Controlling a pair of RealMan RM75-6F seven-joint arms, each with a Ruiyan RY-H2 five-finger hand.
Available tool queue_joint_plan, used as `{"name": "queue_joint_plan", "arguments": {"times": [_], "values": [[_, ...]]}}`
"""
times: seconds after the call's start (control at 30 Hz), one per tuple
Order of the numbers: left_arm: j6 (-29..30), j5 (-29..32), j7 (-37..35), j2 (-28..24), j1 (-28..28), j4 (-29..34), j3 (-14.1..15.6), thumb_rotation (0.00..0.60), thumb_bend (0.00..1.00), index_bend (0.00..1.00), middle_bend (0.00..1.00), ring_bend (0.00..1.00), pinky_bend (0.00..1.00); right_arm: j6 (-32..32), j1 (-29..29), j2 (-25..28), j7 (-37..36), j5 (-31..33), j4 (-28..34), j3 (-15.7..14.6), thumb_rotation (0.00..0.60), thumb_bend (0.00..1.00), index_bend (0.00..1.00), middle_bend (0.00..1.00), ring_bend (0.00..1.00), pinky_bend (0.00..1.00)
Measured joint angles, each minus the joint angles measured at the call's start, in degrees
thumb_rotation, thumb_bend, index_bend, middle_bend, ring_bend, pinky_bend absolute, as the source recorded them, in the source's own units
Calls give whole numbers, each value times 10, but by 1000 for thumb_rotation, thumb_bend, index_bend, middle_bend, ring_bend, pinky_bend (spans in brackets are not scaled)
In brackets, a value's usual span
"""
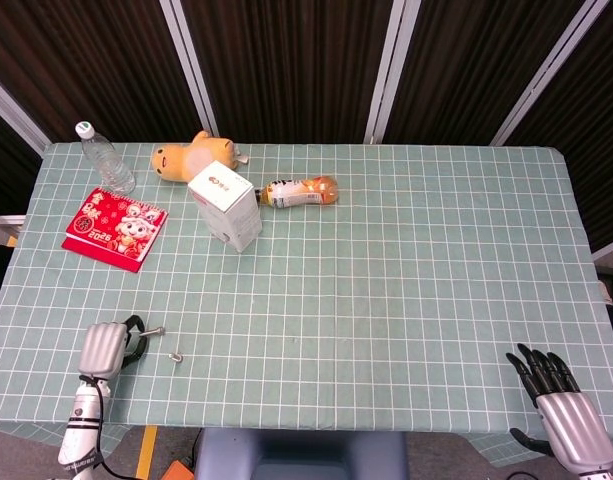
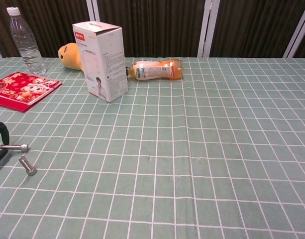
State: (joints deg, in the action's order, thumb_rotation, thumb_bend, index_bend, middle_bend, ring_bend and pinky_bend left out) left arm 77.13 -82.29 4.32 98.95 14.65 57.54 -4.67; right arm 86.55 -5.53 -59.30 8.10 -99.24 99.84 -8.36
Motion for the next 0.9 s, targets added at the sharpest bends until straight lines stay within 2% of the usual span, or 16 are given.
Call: {"name": "queue_joint_plan", "arguments": {"times": [0.47,0.63,0.9], "values": [[18,-20,32,-24,3,60,8,600,399,548,1000,1000,1000,-1,1,0,1,2,1,0,600,158,0,0,0,0],[12,-22,87,-44,5,88,14,600,397,546,1000,1000,1000,-3,1,0,2,2,0,0,600,158,0,0,0,0],[15,-30,199,-89,7,168,22,600,396,545,1000,1000,1000,-4,0,0,4,1,2,-2,600,158,0,0,0,0]]}}
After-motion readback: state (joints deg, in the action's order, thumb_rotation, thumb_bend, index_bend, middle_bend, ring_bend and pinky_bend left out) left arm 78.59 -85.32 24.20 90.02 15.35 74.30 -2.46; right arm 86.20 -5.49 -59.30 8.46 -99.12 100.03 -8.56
